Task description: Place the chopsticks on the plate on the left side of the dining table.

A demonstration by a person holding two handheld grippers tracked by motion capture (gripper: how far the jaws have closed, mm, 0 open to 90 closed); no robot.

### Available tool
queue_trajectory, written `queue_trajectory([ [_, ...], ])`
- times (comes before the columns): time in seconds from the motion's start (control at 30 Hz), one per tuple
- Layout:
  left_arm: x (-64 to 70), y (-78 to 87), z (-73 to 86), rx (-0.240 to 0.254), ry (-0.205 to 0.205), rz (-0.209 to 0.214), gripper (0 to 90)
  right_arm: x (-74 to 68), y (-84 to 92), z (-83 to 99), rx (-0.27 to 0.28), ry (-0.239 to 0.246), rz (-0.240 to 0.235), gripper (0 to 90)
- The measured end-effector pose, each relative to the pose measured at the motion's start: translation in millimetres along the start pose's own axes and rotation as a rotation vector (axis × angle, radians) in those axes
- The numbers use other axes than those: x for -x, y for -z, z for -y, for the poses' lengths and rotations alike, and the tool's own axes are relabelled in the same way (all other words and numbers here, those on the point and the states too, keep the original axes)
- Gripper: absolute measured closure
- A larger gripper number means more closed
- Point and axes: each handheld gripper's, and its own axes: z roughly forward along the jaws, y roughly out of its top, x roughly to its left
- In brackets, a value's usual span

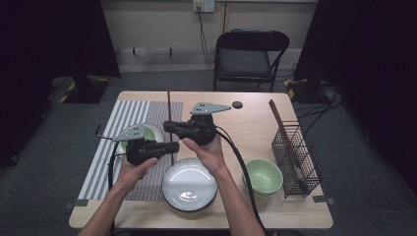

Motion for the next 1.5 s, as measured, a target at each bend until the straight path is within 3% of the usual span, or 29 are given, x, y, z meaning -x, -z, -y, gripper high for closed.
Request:
queue_trajectory([
  [0.07,0.3,0.0,-0.2,-0.007,-0.007,-0.004,84.2,-0.1,0.4,0.7,0.001,0.001,-0.002,83.9],
  [0.2,0.1,-0.5,0.2,-0.021,-0.014,-0.004,84.3,-0.3,2.4,-1.8,0.004,0.018,-0.001,69.3],
  [0.37,1.9,-3.1,0.8,-0.030,-0.017,-0.006,84.3,1.2,7.1,-9.3,0.006,0.039,0.029,57.0],
  [0.5,2.4,-5.6,1.4,-0.044,-0.023,-0.002,84.3,6.0,14.4,-13.5,0.015,0.041,0.069,52.4],
  [0.97,2.5,-8.8,2.3,-0.039,-0.003,0.006,84.3,20.0,27.4,-16.7,0.021,0.031,0.156,43.5],
  [1.2,2.1,-5.0,-0.2,-0.053,-0.018,-0.021,84.3,23.9,32.5,-18.5,0.018,0.030,0.193,39.1],
  [1.5,-3.9,3.1,-0.7,-0.026,0.002,-0.035,84.4,36.7,35.1,-18.0,0.026,0.023,0.212,35.2],
])
